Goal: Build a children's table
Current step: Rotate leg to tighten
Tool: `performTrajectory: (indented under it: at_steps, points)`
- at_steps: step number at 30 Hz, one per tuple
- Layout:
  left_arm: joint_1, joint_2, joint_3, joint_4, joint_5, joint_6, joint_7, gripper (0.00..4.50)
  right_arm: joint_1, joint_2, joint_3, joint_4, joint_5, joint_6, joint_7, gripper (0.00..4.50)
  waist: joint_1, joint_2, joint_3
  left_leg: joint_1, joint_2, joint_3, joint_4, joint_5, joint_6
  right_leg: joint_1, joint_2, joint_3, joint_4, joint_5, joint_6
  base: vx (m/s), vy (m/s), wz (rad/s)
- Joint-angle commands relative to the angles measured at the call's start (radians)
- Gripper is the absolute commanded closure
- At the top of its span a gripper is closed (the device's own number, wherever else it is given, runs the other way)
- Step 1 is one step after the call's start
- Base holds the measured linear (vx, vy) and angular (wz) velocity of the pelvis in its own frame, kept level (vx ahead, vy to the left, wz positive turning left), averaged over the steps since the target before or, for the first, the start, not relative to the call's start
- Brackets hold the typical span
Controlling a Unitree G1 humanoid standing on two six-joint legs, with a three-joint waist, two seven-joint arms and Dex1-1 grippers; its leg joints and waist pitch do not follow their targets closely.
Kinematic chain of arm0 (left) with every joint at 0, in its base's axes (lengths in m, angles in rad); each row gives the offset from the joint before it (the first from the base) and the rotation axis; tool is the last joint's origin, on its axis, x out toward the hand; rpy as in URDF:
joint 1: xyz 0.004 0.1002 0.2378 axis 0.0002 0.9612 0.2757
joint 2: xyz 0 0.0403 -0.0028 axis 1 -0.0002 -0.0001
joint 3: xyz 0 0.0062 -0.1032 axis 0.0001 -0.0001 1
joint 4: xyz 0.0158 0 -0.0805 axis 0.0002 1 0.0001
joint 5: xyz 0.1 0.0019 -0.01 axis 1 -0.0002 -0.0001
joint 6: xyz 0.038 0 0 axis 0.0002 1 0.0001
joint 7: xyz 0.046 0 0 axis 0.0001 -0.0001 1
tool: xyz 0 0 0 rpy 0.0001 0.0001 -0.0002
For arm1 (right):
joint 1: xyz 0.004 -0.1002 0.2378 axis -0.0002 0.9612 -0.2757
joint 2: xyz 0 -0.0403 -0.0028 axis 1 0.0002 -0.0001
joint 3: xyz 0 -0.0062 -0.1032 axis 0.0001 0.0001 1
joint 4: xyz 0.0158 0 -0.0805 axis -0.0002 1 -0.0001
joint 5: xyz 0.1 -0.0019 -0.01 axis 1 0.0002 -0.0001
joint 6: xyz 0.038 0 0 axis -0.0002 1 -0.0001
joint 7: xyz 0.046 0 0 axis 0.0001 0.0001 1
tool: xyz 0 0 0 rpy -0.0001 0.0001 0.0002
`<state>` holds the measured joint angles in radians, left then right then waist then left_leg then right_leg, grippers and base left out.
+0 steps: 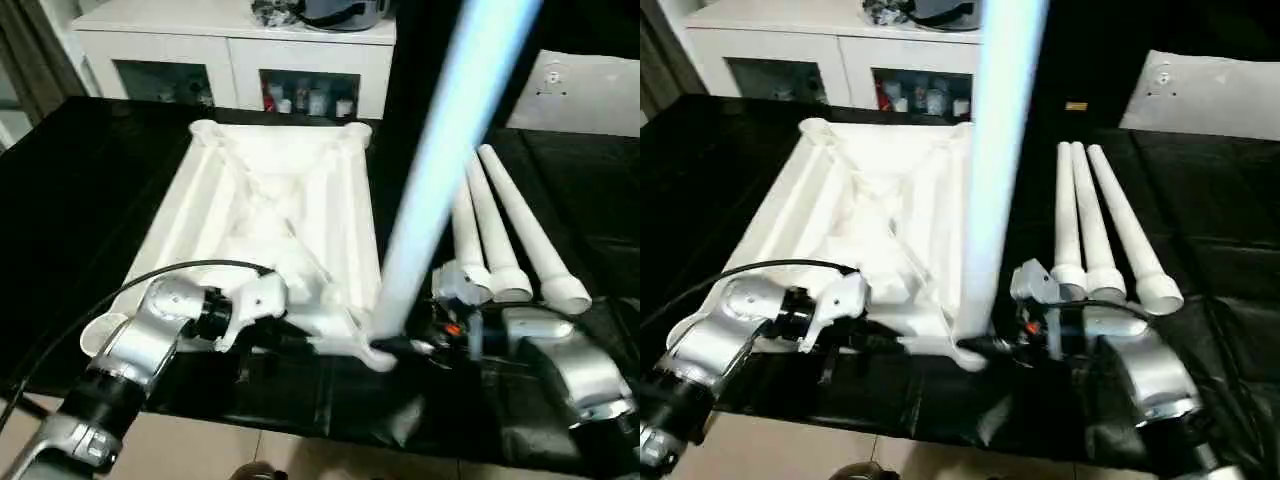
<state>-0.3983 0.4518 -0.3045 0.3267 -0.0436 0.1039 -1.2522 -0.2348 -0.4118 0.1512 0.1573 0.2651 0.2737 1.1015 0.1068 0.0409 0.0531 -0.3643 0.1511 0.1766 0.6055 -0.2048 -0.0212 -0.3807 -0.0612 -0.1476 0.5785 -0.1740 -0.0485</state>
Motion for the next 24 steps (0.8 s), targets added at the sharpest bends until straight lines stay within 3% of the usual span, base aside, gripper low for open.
performTrajectory:
  at_steps: [1, 4, 5, 6, 8, 12, 13, 14, 15, 19, 24]
  points:
    - [0.002, -0.064, 0.022, -0.082, -0.016, 0.04, 0.119, 4.5, 0.005, 0.077, 0.044, -0.015, -0.031, 0.024, -0.12, 1.93, -0.001, -0.005, -0.063, 0.01, 0.104, -0.048, -0.076, -0.184, 0.042, 0.051, -0.132, 0.083, -0.082, -0.366, -0.101, 0.0, 0.0, 0.0]
    - [0.021, -0.117, 0.038, -0.136, -0.008, 0.103, 0.219, 4.5, 0.003, 0.153, 0.03, 0.0, -0.041, 0.052, -0.233, 1.94, -0.023, -0.007, -0.058, 0.011, 0.101, -0.049, -0.078, -0.211, 0.027, 0.05, -0.133, 0.081, -0.091, -0.408, -0.094, 0.0, 0.0, 0.0]
    - [0.03, -0.144, 0.044, -0.166, -0.004, 0.139, 0.263, 4.5, 0.001, 0.185, 0.022, 0.006, -0.041, 0.069, -0.278, 1.94, -0.023, -0.003, -0.058, 0.011, 0.098, -0.049, -0.077, -0.215, 0.027, 0.051, -0.133, 0.079, -0.096, -0.426, -0.086, 0.0, 0.0, 0.0]
    - [0.04, -0.181, 0.047, -0.205, 0.007, 0.189, 0.321, 4.5, -0.006, 0.231, 0.01, 0.017, -0.042, 0.091, -0.341, 1.94, -0.027, -0.009, -0.057, 0.018, 0.095, -0.045, -0.075, -0.218, 0.028, 0.046, -0.13, 0.08, -0.1, -0.443, -0.08, 0.0, 0.0, 0.0]
    - [0.051, -0.257, 0.053, -0.265, 0.043, 0.275, 0.439, 4.5, -0.022, 0.303, 0.001, 0.035, -0.061, 0.124, -0.444, 1.94, -0.033, -0.008, -0.057, 0.019, 0.093, -0.046, -0.075, -0.216, 0.031, 0.047, -0.129, 0.078, -0.103, -0.462, -0.07, 0.0, 0.0, 0.0]
    - [0.054, -0.321, 0.042, -0.307, 0.062, 0.332, 0.524, 4.5, -0.046, 0.361, -0.002, 0.062, -0.089, 0.146, -0.54, 1.94, -0.037, -0.007, -0.06, 0.015, 0.089, -0.043, -0.073, -0.172, 0.049, 0.047, -0.124, 0.081, -0.1, -0.418, -0.064, 0.0, 0.0, 0.0]
    - [0.055, -0.33, 0.033, -0.317, 0.065, 0.341, 0.532, 4.5, -0.05, 0.369, 0.002, 0.066, -0.096, 0.138, -0.549, 1.94, -0.038, -0.012, -0.062, 0.012, 0.09, -0.043, -0.073, -0.164, 0.052, 0.05, -0.126, 0.081, -0.098, -0.409, -0.064, 0.0, 0.0, 0.0]
    - [0.055, -0.333, 0.024, -0.324, 0.07, 0.346, 0.534, 4.5, -0.052, 0.374, 0.005, 0.067, -0.1, 0.129, -0.552, 1.61, -0.035, -0.008, -0.064, 0.011, 0.09, -0.043, -0.073, -0.147, 0.06, 0.05, -0.124, 0.082, -0.094, -0.383, -0.065, 0.0, 0.0, 0.0]
    - [0.056, -0.331, 0.018, -0.327, 0.076, 0.343, 0.533, 4.5, -0.051, 0.377, 0.005, 0.067, -0.099, 0.123, -0.549, 1.61, -0.036, -0.011, -0.065, 0.01, 0.092, -0.043, -0.073, -0.141, 0.064, 0.05, -0.123, 0.082, -0.091, -0.367, -0.067, 0.0, 0.0, 0.0]
    - [0.065, -0.306, 0.015, -0.348, 0.102, 0.365, 0.524, 4.5, -0.041, 0.377, -0.012, 0.051, -0.096, 0.121, -0.554, 1.17, -0.038, -0.005, -0.07, 0.003, 0.096, -0.044, -0.072, -0.105, 0.084, 0.051, -0.122, 0.085, -0.077, -0.263, -0.092, 0.0, 0.0, 0.0]
    - [0.067, -0.23, 0.025, -0.322, 0.092, 0.33, 0.47, 4.5, -0.025, 0.309, -0.024, 0.018, -0.09, 0.075, -0.496, 0.66, -0.038, -0.003, -0.066, 0.003, 0.094, -0.044, -0.072, -0.141, 0.083, 0.052, -0.123, 0.084, -0.082, -0.293, -0.088, 0.0, 0.0, 0.0]
